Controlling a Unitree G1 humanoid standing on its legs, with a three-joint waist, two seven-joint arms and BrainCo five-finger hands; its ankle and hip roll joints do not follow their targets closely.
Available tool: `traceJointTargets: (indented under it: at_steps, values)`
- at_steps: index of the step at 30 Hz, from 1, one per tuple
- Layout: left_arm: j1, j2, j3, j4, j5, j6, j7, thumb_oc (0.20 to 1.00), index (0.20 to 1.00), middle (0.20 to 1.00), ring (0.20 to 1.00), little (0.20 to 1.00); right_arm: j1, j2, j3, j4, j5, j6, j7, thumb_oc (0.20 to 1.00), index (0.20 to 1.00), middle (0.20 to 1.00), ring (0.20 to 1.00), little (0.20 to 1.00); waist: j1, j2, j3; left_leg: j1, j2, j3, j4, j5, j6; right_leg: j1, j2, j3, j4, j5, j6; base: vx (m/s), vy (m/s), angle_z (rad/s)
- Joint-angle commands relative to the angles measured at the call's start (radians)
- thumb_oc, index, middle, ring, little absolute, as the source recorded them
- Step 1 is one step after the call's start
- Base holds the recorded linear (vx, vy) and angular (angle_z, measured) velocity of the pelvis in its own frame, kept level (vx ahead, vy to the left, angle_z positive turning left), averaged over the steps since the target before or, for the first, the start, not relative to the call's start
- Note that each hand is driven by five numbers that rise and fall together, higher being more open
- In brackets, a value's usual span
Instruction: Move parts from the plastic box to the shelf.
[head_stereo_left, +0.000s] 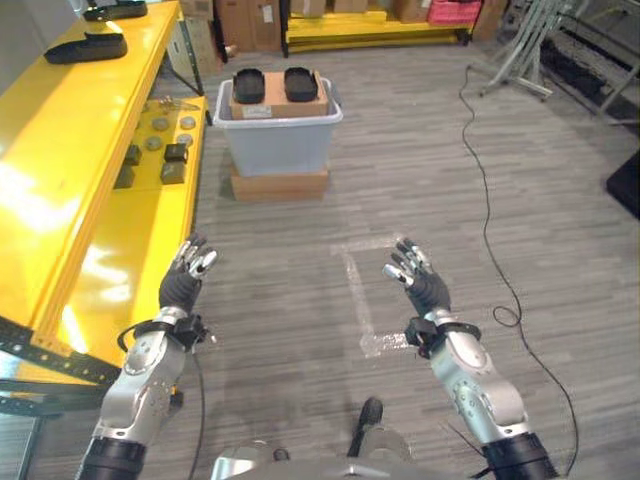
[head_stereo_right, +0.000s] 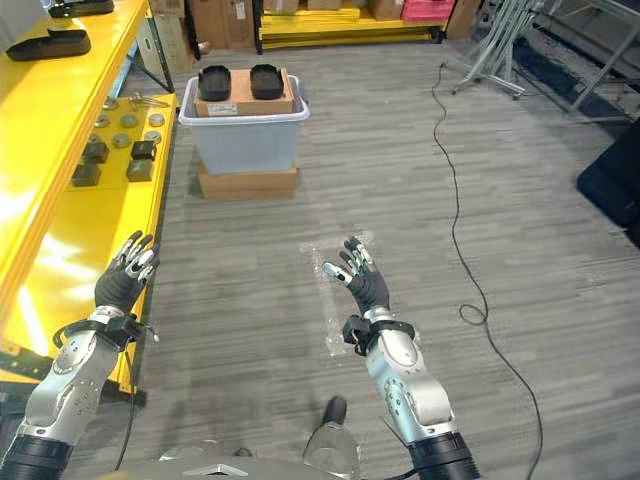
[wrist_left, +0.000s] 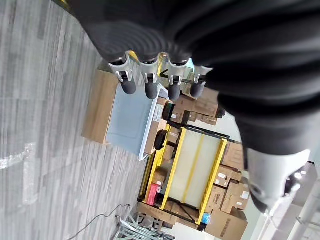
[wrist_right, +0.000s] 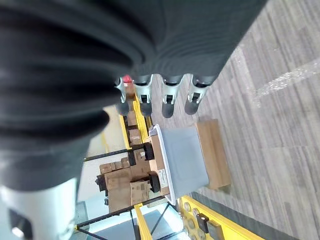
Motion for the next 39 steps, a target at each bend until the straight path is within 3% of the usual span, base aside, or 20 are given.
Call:
traceJointTargets:
  at_steps: [1, 2, 5, 7, 8, 10, 12, 13, 15, 16, 18, 21, 23, 25, 28, 31, 34, 35, 38, 39]
  values:
    - [-0.025, 0.021, 0.007, -0.059, -0.076, -0.067, 0.020, 1.000, 1.000, 1.000, 1.000, 1.000, -0.027, -0.050, -0.021, -0.005, 0.032, -0.012, 0.045, 1.000, 1.000, 1.000, 1.000, 1.000, -0.022, 0.011, -0.053, -0.028, 0.109, 0.036, 0.274, 0.027, -0.031, 0.006, 0.039, -0.011, -0.009, -0.086, 0.077, 0.56, -0.353, 0.00]
    - [-0.027, 0.010, 0.006, -0.055, -0.086, -0.067, 0.034, 1.000, 1.000, 1.000, 1.000, 1.000, -0.029, -0.066, -0.029, 0.005, 0.041, -0.007, 0.060, 1.000, 1.000, 1.000, 1.000, 1.000, -0.030, 0.011, -0.057, -0.042, 0.150, 0.064, 0.373, 0.106, -0.071, 0.034, 0.076, -0.021, -0.018, -0.119, 0.040, 0.49, -0.378, -0.08]
    - [-0.037, -0.008, 0.001, -0.036, -0.098, -0.073, 0.051, 1.000, 1.000, 1.000, 1.000, 1.000, -0.031, -0.097, -0.050, 0.028, 0.050, -0.002, 0.085, 1.000, 1.000, 1.000, 1.000, 1.000, -0.037, 0.005, -0.058, -0.129, 0.232, 0.087, 0.623, 0.214, -0.145, 0.090, 0.131, -0.041, -0.055, -0.165, -0.025, 0.29, -0.277, 0.00]
    - [-0.048, -0.021, -0.001, -0.017, -0.094, -0.072, 0.048, 1.000, 1.000, 1.000, 1.000, 1.000, -0.024, -0.114, -0.068, 0.044, 0.058, -0.005, 0.091, 1.000, 1.000, 1.000, 1.000, 1.000, -0.036, -0.001, -0.047, -0.219, 0.267, 0.074, 0.745, 0.247, -0.163, 0.122, 0.152, -0.045, -0.075, -0.183, -0.056, 0.32, -0.194, -0.16]
    - [-0.064, -0.030, -0.007, 0.015, -0.094, -0.081, 0.036, 1.000, 1.000, 1.000, 1.000, 1.000, -0.012, -0.121, -0.087, 0.061, 0.062, -0.018, 0.101, 1.000, 1.000, 1.000, 1.000, 1.000, -0.038, -0.003, -0.023, -0.317, 0.273, 0.065, 0.743, 0.227, -0.140, 0.153, 0.166, -0.036, -0.091, -0.188, -0.066, 0.37, -0.077, -0.20]
    - [-0.065, -0.030, -0.007, 0.026, -0.096, -0.093, 0.028, 1.000, 1.000, 1.000, 1.000, 1.000, -0.008, -0.119, -0.093, 0.068, 0.060, -0.022, 0.107, 1.000, 1.000, 1.000, 1.000, 1.000, -0.038, -0.007, -0.010, -0.337, 0.262, 0.076, 0.689, 0.215, -0.124, 0.171, 0.168, -0.023, -0.101, -0.187, -0.061, 0.26, 0.019, 0.17]
    - [-0.050, -0.027, 0.003, 0.022, -0.078, -0.112, 0.015, 1.000, 1.000, 1.000, 1.000, 1.000, 0.000, -0.108, -0.094, 0.070, 0.047, -0.021, 0.110, 1.000, 1.000, 1.000, 1.000, 1.000, -0.031, -0.011, 0.006, -0.341, 0.228, 0.100, 0.508, 0.221, -0.104, 0.207, 0.171, 0.005, -0.125, -0.183, -0.050, 0.36, 0.179, 0.03]
    - [-0.026, -0.025, 0.012, 0.003, -0.067, -0.121, 0.015, 1.000, 1.000, 1.000, 1.000, 1.000, 0.013, -0.102, -0.092, 0.068, 0.031, -0.023, 0.118, 1.000, 1.000, 1.000, 1.000, 1.000, -0.017, -0.008, 0.010, -0.354, 0.186, 0.092, 0.310, 0.258, -0.098, 0.225, 0.172, 0.025, -0.137, -0.174, -0.038, 0.45, 0.278, -0.21]
    - [-0.004, -0.022, 0.020, -0.018, -0.066, -0.124, 0.016, 1.000, 1.000, 1.000, 1.000, 1.000, 0.026, -0.103, -0.090, 0.059, 0.026, -0.022, 0.126, 1.000, 1.000, 1.000, 1.000, 1.000, -0.003, 0.004, 0.010, -0.362, 0.156, 0.073, 0.147, 0.304, -0.105, 0.236, 0.178, 0.035, -0.138, -0.172, -0.027, 0.44, 0.255, -0.23]
    - [0.031, -0.019, 0.035, -0.045, -0.069, -0.125, 0.012, 1.000, 1.000, 1.000, 1.000, 1.000, 0.044, -0.104, -0.086, 0.050, 0.025, -0.026, 0.135, 1.000, 1.000, 1.000, 1.000, 1.000, 0.015, 0.017, 0.011, -0.366, 0.150, 0.055, -0.052, 0.409, -0.123, 0.257, 0.190, 0.046, -0.130, -0.182, -0.020, 0.63, 0.290, -0.31]
    - [0.062, -0.015, 0.057, -0.062, -0.048, -0.130, -0.013, 1.000, 1.000, 1.000, 1.000, 1.000, 0.051, -0.106, -0.057, 0.043, 0.023, -0.045, 0.143, 1.000, 1.000, 1.000, 1.000, 1.000, 0.040, 0.023, 0.029, -0.422, 0.160, 0.017, -0.168, 0.481, -0.136, 0.283, 0.191, 0.051, -0.086, -0.210, -0.023, 0.64, 0.264, -0.41]
    - [0.057, -0.006, 0.078, -0.032, -0.028, -0.132, -0.052, 1.000, 1.000, 1.000, 1.000, 1.000, 0.026, -0.117, -0.029, 0.053, 0.041, -0.066, 0.150, 1.000, 1.000, 1.000, 1.000, 1.000, 0.067, 0.023, 0.027, -0.431, 0.152, -0.007, -0.127, 0.425, -0.119, 0.290, 0.171, 0.048, 0.010, -0.293, -0.021, 0.46, 0.212, -0.23]
    - [0.057, 0.010, 0.079, -0.031, 0.006, -0.106, -0.075, 1.000, 1.000, 1.000, 1.000, 1.000, -0.024, -0.110, 0.000, 0.065, 0.088, -0.072, 0.112, 1.000, 1.000, 1.000, 1.000, 1.000, 0.101, 0.010, 0.007, -0.438, 0.115, 0.003, -0.024, 0.321, -0.066, 0.319, 0.150, 0.054, 0.091, -0.363, -0.011, 0.56, 0.211, -0.46]
    - [0.037, 0.013, 0.069, -0.020, 0.003, -0.074, -0.111, 1.000, 1.000, 1.000, 1.000, 1.000, -0.052, -0.074, 0.020, 0.076, 0.098, -0.076, 0.077, 1.000, 1.000, 1.000, 1.000, 1.000, 0.124, -0.004, -0.013, -0.422, 0.061, 0.011, 0.003, 0.255, -0.017, 0.330, 0.117, 0.030, 0.181, -0.335, 0.022, 0.52, 0.246, -0.28]
    - [0.007, 0.004, 0.044, -0.028, 0.052, -0.011, -0.178, 1.000, 1.000, 1.000, 1.000, 1.000, -0.061, -0.016, 0.033, 0.066, 0.047, -0.068, 0.042, 1.000, 1.000, 1.000, 1.000, 1.000, 0.143, -0.012, -0.039, -0.361, -0.043, -0.005, -0.002, 0.184, 0.068, 0.288, 0.042, 0.007, 0.445, -0.206, 0.094, 0.46, 0.320, 0.09]
    - [0.015, 0.006, 0.022, -0.053, 0.055, 0.011, -0.164, 1.000, 1.000, 1.000, 1.000, 1.000, -0.045, 0.011, 0.027, 0.040, 0.030, -0.044, 0.046, 1.000, 1.000, 1.000, 1.000, 1.000, 0.140, -0.006, -0.052, -0.308, -0.097, -0.020, -0.026, 0.141, 0.123, 0.191, -0.007, 0.015, 0.616, -0.123, 0.115, 0.43, 0.271, 0.50]
    - [0.019, 0.024, 0.029, -0.050, 0.026, 0.004, -0.147, 1.000, 1.000, 1.000, 1.000, 1.000, -0.044, 0.016, 0.033, 0.028, 0.012, -0.033, 0.116, 1.000, 1.000, 1.000, 1.000, 1.000, 0.117, 0.020, -0.037, -0.232, -0.090, -0.055, -0.060, 0.133, 0.106, 0.064, 0.025, 0.007, 0.413, -0.162, 0.081, 0.48, -0.019, -0.03]
    - [-0.002, 0.035, 0.013, -0.047, 0.017, 0.002, -0.130, 1.000, 1.000, 1.000, 1.000, 1.000, -0.067, 0.002, 0.025, 0.052, 0.025, -0.033, 0.141, 1.000, 1.000, 1.000, 1.000, 1.000, 0.089, 0.037, -0.019, -0.168, -0.072, -0.086, -0.088, 0.115, 0.078, -0.014, 0.030, 0.014, 0.058, -0.053, 0.085, 0.47, -0.161, -0.38]
    - [-0.019, 0.041, -0.005, -0.035, 0.006, 0.000, -0.128, 1.000, 1.000, 1.000, 1.000, 1.000, -0.076, -0.003, 0.012, 0.063, 0.033, -0.025, 0.144, 1.000, 1.000, 1.000, 1.000, 1.000, 0.070, 0.025, -0.012, -0.154, -0.082, -0.108, -0.072, 0.071, 0.074, -0.042, 0.016, 0.061, -0.109, 0.019, 0.115, 0.48, -0.174, 0.30]
    - [-0.020, 0.049, -0.014, -0.029, 0.003, 0.001, -0.147, 1.000, 1.000, 1.000, 1.000, 1.000, -0.067, -0.001, -0.002, 0.060, 0.025, -0.010, 0.143, 1.000, 1.000, 1.000, 1.000, 1.000, 0.055, 0.015, -0.003, -0.140, -0.085, -0.129, -0.033, 0.019, 0.077, -0.086, -0.029, 0.116, -0.219, 0.086, 0.136, 0.52, -0.179, 0.49]
